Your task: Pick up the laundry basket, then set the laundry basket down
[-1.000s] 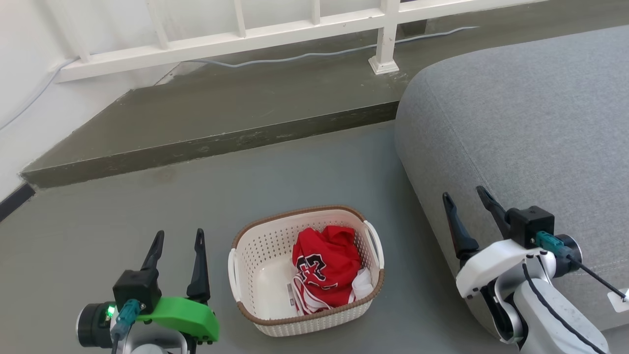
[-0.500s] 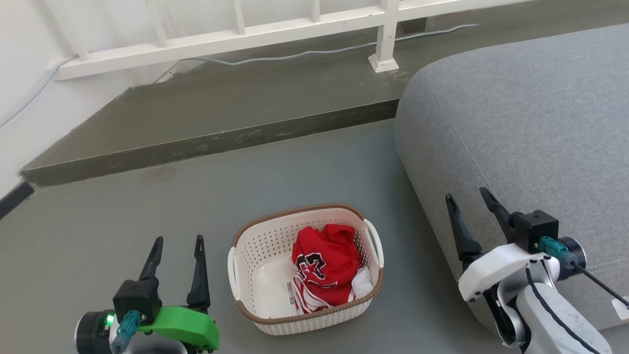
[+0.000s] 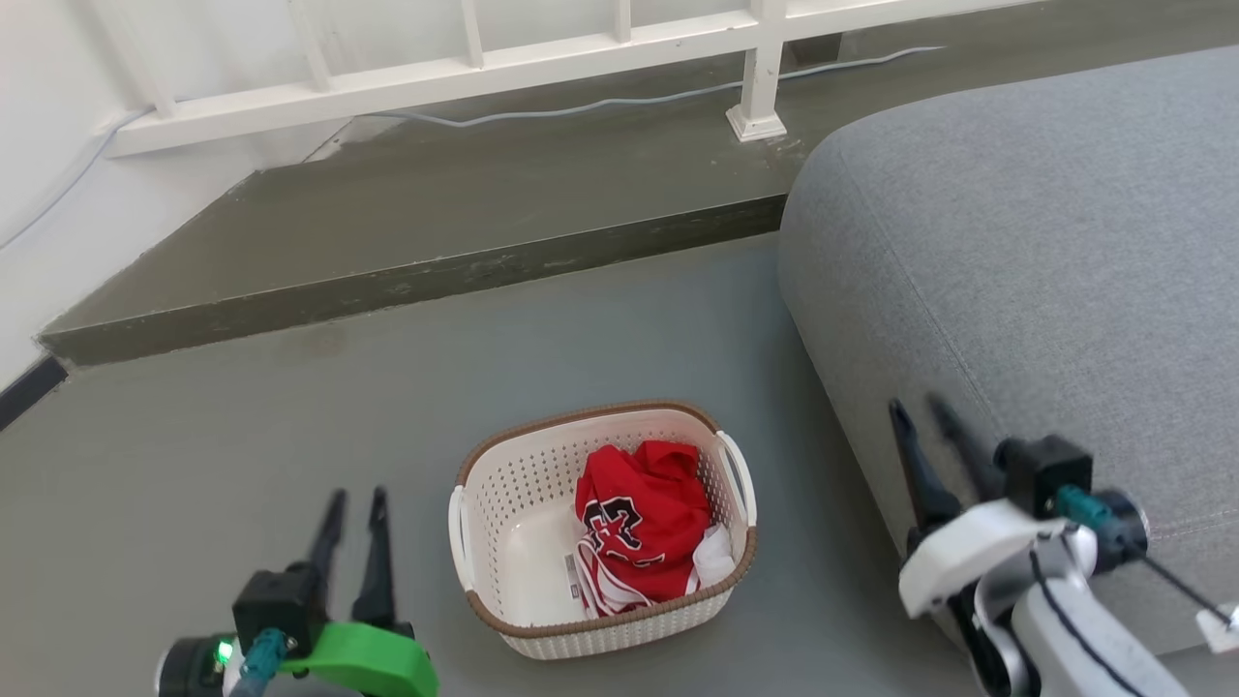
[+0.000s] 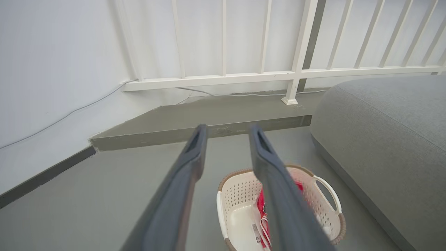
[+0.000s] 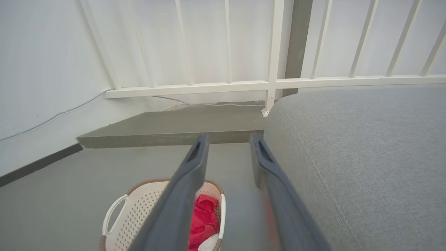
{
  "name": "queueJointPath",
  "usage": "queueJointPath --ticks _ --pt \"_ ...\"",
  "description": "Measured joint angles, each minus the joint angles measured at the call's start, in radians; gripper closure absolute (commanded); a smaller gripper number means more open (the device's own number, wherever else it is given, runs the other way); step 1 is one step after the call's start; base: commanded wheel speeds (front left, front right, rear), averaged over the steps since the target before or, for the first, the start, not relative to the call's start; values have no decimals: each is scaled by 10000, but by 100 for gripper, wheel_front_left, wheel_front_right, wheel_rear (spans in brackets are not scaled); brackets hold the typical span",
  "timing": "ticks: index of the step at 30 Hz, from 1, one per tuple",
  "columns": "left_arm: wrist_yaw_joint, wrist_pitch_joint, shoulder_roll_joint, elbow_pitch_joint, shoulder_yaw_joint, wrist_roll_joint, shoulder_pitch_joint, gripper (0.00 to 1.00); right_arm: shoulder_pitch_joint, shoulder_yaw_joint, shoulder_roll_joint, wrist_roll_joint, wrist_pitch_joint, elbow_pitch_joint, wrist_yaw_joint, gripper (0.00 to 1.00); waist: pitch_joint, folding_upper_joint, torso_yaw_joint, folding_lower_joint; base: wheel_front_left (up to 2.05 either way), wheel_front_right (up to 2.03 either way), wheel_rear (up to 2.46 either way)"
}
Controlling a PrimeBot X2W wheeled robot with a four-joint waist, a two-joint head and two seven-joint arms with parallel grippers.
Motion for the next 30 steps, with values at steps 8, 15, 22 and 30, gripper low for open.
queueJointPath --ticks 8,15,22,30 --pt "-92 33 -67 313 -38 -265 205 100 500 -98 211 282 35 255 90 100 6 0 21 -1 0 0 0" --pt "-182 121 -81 270 12 -1020 235 100 500 -376 307 1034 238 226 190 100 16 0 107 0 0 0 0" --pt "-280 313 -94 222 182 -2157 235 100 500 -675 376 2121 462 176 284 100 26 0 168 0 0 0 0" --pt "-497 579 -123 226 447 -3149 233 100 500 -1083 525 2928 736 125 481 100 38 0 234 0 0 0 0"
